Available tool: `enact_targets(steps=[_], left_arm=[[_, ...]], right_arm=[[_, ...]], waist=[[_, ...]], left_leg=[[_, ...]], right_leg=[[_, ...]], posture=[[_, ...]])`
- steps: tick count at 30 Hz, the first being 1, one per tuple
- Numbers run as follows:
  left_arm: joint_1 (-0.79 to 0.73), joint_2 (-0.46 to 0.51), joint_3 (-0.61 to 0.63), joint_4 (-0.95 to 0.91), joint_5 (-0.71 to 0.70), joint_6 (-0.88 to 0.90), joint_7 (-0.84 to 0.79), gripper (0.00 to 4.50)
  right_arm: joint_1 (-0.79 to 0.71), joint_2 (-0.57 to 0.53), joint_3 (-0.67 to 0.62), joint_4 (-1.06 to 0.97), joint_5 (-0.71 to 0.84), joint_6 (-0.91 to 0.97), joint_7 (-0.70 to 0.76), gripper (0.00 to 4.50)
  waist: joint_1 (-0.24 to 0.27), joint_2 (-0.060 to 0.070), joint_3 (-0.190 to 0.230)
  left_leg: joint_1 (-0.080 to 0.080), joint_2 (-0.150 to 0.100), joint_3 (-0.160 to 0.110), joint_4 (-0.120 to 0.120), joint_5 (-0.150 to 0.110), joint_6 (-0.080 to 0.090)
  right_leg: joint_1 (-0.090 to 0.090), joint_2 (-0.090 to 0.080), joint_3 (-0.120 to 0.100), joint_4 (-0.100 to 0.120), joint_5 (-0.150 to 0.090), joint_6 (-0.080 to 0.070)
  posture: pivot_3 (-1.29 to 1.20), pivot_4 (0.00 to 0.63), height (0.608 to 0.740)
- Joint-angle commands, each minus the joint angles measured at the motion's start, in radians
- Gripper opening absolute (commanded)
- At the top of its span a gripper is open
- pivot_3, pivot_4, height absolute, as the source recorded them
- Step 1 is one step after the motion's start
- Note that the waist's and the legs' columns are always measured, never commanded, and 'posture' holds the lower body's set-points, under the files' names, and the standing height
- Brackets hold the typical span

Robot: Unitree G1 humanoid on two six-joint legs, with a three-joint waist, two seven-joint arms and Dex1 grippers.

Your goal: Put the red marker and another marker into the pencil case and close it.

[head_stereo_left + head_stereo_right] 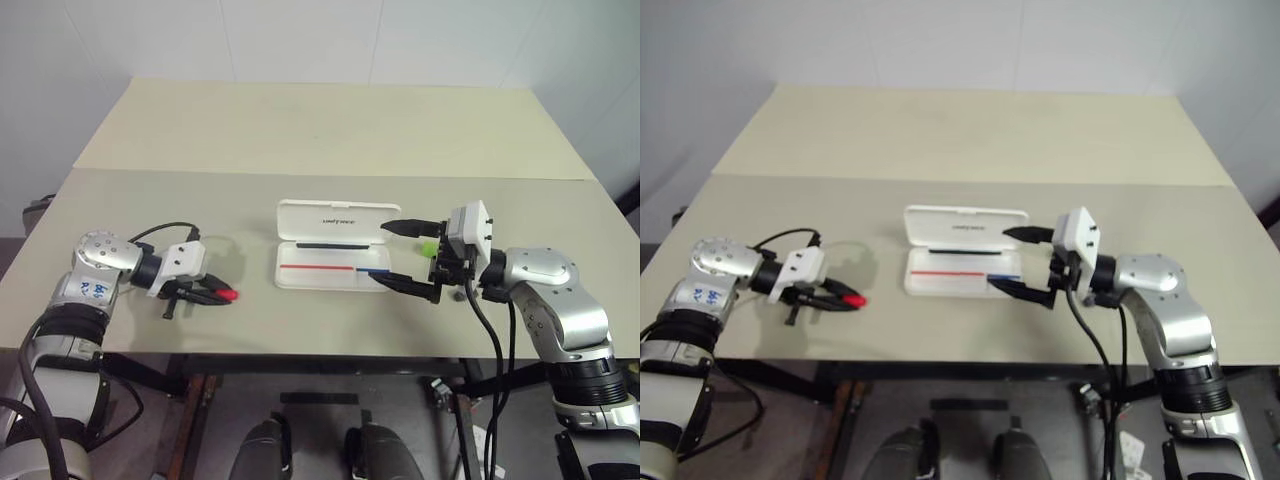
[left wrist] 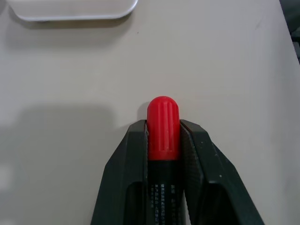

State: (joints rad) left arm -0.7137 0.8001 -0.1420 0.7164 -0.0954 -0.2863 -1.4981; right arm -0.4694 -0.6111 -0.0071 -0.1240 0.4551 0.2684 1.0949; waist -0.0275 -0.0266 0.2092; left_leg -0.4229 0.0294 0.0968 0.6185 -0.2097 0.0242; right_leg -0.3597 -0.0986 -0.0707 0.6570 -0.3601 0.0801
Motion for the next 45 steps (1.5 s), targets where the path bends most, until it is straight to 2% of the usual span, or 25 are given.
enact_targets(steps=[1, 8, 15, 32, 45], left_arm=[[0.055, 0.013, 0.053, -0.118, -0.059, 0.064, 0.015, 0.56], [0.128, 0.008, 0.112, -0.333, -0.121, 0.223, 0.086, 0.56], [0.110, -0.030, 0.110, -0.456, -0.144, 0.324, 0.154, 0.56], [-0.137, -0.255, -0.008, -0.257, -0.041, 0.259, 0.243, 0.56], [-0.181, -0.367, -0.050, -0.204, 0.011, 0.235, 0.301, 0.56]], right_arm=[[-0.013, 0.004, -0.021, -0.021, 0.016, -0.010, -0.010, 4.50], [-0.029, 0.015, -0.009, -0.002, 0.009, -0.015, -0.008, 4.50], [-0.025, -0.001, -0.001, -0.001, -0.004, -0.027, 0.026, 4.50], [0.012, -0.024, -0.018, -0.030, -0.005, -0.022, 0.028, 4.50], [0.050, -0.044, -0.030, -0.057, 0.005, -0.019, 0.025, 4.50]], waist=[[0.000, 0.000, 0.000], [0.000, 0.000, 0.000], [0.000, 0.000, 0.000], [0.002, 0.000, 0.000], [0.008, 0.000, 0.000]], left_leg=[[0.000, 0.000, 0.000, -0.001, 0.000, 0.000], [-0.001, 0.000, 0.000, -0.003, 0.001, -0.001], [0.000, 0.000, 0.000, -0.003, 0.001, -0.001], [0.000, 0.000, 0.002, -0.002, 0.004, -0.004], [-0.001, 0.000, 0.002, 0.000, 0.004, -0.004]], right_leg=[[0.000, 0.000, 0.000, 0.000, 0.000, 0.000], [0.000, 0.000, -0.002, -0.001, 0.000, 0.000], [0.000, 0.000, -0.002, -0.001, 0.000, 0.000], [0.000, 0.002, -0.003, -0.001, 0.000, 0.001], [0.000, 0.001, -0.003, -0.001, 0.000, 0.001]], posture=[[0.00, 0.150, 0.740], [0.00, 0.150, 0.740], [0.00, 0.150, 0.740], [0.00, 0.150, 0.740], [0.00, 0.150, 0.740]])
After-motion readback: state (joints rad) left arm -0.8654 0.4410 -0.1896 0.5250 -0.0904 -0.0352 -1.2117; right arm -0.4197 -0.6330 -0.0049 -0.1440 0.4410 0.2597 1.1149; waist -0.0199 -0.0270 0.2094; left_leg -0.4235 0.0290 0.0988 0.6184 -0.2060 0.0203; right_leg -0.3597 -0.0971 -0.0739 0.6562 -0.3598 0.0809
